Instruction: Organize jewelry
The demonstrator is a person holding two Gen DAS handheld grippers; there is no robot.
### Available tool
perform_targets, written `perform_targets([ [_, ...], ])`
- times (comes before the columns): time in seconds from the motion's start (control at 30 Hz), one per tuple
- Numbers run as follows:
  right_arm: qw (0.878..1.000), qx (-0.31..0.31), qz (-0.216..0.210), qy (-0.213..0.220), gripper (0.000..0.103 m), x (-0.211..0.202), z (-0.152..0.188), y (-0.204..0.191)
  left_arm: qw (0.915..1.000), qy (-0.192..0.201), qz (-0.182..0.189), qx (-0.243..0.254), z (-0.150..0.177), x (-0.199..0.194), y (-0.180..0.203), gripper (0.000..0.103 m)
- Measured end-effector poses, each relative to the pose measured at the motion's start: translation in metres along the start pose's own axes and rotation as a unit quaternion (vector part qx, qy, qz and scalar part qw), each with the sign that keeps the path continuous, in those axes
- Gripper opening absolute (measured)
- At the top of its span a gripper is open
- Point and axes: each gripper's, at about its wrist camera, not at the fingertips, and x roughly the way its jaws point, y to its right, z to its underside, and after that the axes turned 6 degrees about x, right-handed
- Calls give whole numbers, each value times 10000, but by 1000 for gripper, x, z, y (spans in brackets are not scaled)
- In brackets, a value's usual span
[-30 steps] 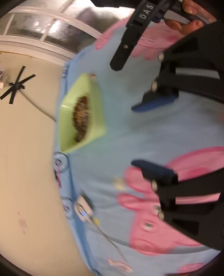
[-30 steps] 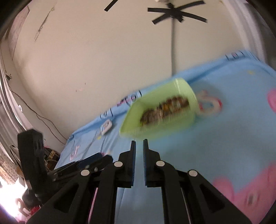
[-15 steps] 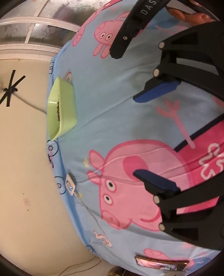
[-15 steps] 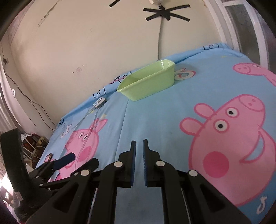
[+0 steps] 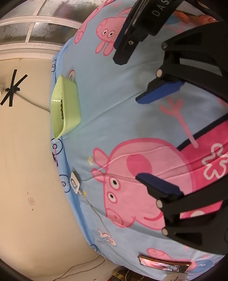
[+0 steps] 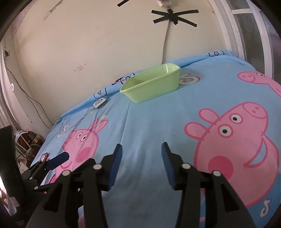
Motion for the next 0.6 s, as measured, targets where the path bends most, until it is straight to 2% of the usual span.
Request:
perform_targets([
  [0.13, 9999, -4, 6, -110, 29, 3, -1, 0, 9999, 57, -52, -84, 0, -1, -3, 89],
  [0.2, 9999, 0, 16, -168, 31, 5, -1, -1, 9998, 82, -115, -137, 0, -3, -5, 97],
  [0.6, 9996, 31, -32, -273, 39, 10, -4, 1, 9995, 31, -312, -72, 0, -4, -2, 97],
])
